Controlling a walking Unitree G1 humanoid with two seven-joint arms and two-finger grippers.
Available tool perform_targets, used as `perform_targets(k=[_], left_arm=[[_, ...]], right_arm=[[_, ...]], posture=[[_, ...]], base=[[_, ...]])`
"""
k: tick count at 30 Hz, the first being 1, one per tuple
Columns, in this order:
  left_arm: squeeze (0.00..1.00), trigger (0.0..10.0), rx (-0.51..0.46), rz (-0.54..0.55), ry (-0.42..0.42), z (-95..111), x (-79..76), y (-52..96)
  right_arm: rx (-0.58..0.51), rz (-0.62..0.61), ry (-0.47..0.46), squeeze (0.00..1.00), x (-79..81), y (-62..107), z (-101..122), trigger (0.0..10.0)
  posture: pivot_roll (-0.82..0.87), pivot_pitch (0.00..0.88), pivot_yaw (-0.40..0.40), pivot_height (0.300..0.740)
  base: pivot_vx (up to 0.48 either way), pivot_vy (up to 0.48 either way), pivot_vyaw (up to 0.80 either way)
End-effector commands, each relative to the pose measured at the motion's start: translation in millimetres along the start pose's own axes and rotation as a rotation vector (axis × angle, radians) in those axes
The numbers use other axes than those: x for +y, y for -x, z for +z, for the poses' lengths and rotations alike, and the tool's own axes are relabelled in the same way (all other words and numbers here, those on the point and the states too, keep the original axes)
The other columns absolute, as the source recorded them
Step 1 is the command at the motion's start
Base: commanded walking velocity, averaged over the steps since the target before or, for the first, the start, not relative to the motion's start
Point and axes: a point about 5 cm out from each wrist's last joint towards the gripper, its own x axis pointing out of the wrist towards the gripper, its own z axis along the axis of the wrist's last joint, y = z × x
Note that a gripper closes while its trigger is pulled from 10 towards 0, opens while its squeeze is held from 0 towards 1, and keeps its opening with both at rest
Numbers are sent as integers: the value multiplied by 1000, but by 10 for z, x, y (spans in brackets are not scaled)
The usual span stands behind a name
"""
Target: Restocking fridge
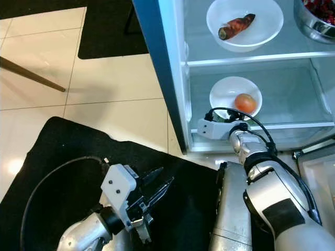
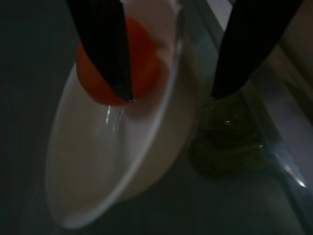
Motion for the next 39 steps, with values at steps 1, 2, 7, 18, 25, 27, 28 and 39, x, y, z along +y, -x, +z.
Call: perform_targets(k=[1,2,7,18,25,27,28,39], left_arm=[[0,10000,35,-17,13,-48,-36,46],[0,10000,35,-17,13,-52,-35,44],[0,10000,33,-19,10,-62,-27,20],[0,10000,25,-29,11,-96,-20,-45],[0,10000,24,-32,9,-113,-7,-65],[0,10000,22,-33,8,-115,-6,-68],[0,10000,21,-33,7,-114,-6,-69],[0,10000,17,-40,8,-116,-17,-73]], right_arm=[[4,20,-4,0,73,17,-26,10000],[5,19,-6,0,72,18,-28,10000],[-4,21,-121,0,29,15,-43,10000],[-122,149,-538,0,-25,44,-65,1686],[-206,201,-727,0,-103,88,-160,0],[-247,265,-805,0,-80,121,-201,0],[-261,283,-825,0,-72,135,-221,0],[-312,424,-950,0,130,263,-372,0]], posture=[[268,562,138,457],[268,562,138,457],[257,551,131,457],[226,529,125,457],[216,521,122,457],[215,521,122,457],[216,520,120,457],[214,524,126,457]], base=[[0,0,0],[0,0,0],[0,0,0],[0,0,0],[0,0,0],[0,0,0],[0,0,0],[0,0,0]])
